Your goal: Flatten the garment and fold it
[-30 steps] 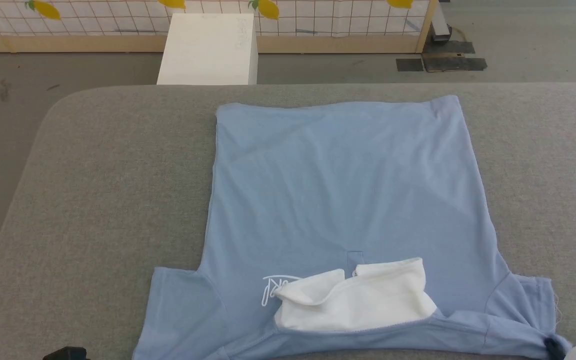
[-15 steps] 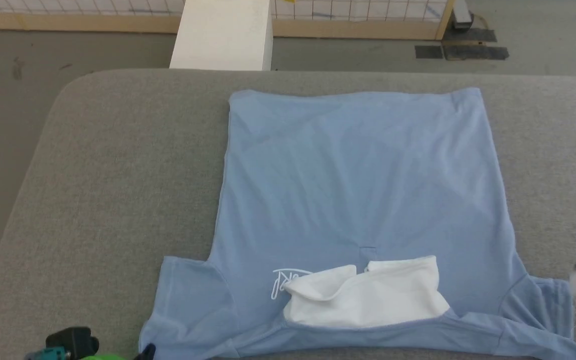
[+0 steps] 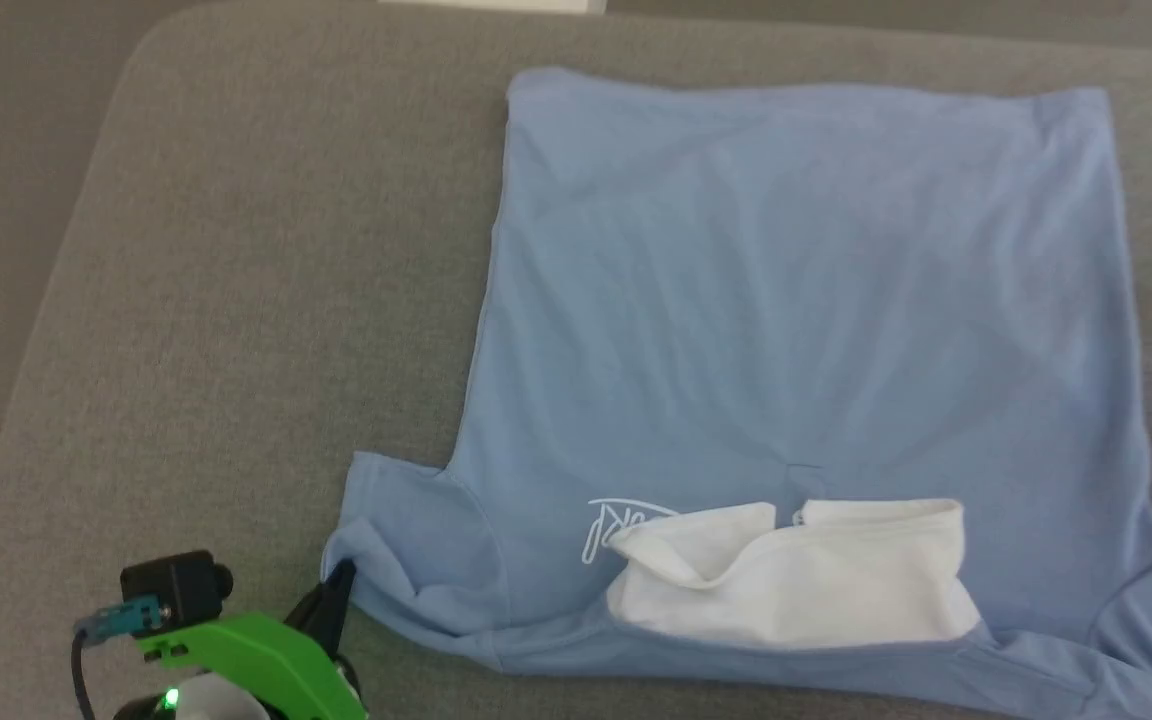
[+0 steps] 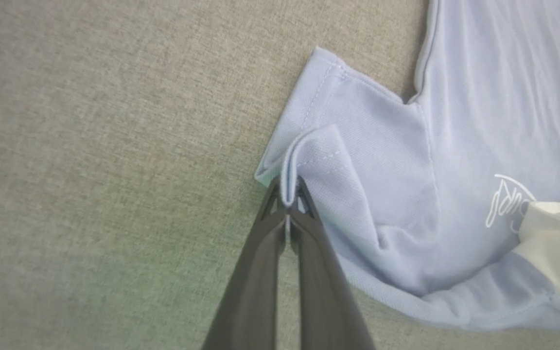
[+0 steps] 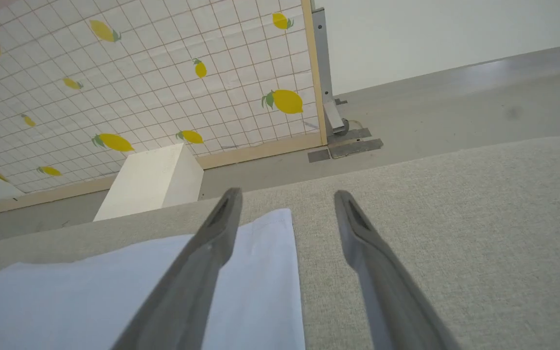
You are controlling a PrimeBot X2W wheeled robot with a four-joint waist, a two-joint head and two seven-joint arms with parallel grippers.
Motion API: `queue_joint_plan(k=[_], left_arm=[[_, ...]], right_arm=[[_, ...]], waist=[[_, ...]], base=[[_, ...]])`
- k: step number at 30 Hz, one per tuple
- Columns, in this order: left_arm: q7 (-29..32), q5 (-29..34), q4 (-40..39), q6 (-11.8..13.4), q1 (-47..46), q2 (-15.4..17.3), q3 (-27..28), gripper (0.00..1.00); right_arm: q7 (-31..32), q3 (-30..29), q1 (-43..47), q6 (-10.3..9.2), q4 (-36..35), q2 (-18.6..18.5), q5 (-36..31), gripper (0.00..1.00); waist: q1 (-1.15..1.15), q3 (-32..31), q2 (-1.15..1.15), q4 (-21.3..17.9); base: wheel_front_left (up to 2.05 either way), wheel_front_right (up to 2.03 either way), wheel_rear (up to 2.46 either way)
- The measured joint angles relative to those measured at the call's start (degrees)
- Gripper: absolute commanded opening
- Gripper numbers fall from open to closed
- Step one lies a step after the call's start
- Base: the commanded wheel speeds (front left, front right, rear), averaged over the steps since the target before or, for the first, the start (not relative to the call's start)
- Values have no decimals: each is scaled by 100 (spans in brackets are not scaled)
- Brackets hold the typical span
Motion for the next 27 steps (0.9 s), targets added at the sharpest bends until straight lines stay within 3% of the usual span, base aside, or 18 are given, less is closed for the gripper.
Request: queue_joint_plan(k=[8,17,18,19,21,22,25,27], left_arm=[[-215,9,-210,-124,-303,-68,-143,0],[-417,9,-369,-219,-498,-130,-237,0],[-450,8,-374,-224,-516,-134,-240,0],[-458,8,-376,-230,-534,-140,-246,0],[-503,8,-371,-248,-561,-145,-254,0],[-509,8,-360,-249,-577,-147,-252,0],[-549,9,-286,-250,-606,-149,-267,0],[-552,9,-222,-252,-623,-151,-274,0]], right_arm=[[1748,-248,-1302,0,662,-370,-746,100],[3185,-410,-1672,0,431,-407,-1374,100],[3360,-413,-1675,0,354,-411,-1418,95],[3533,-390,-1695,0,242,-437,-1455,49],[3789,-274,-1697,0,64,-512,-1548,24],[3891,-212,-1686,0,-30,-544,-1574,1],[3907,-65,-1498,0,-265,-538,-1536,0],[3548,81,-1215,0,-481,-570,-1480,0]], waist=[[1,784,0,297],[1,1502,0,600],[1,1559,0,630],[0,1607,0,662],[0,1661,0,719],[1,1672,0,748],[1,1633,0,774],[1,1570,0,774]], base=[[0,0,0],[0,0,0],[0,0,0],[0,0,0],[0,0,0],[0,0,0],[0,0,0],[0,0,0]])
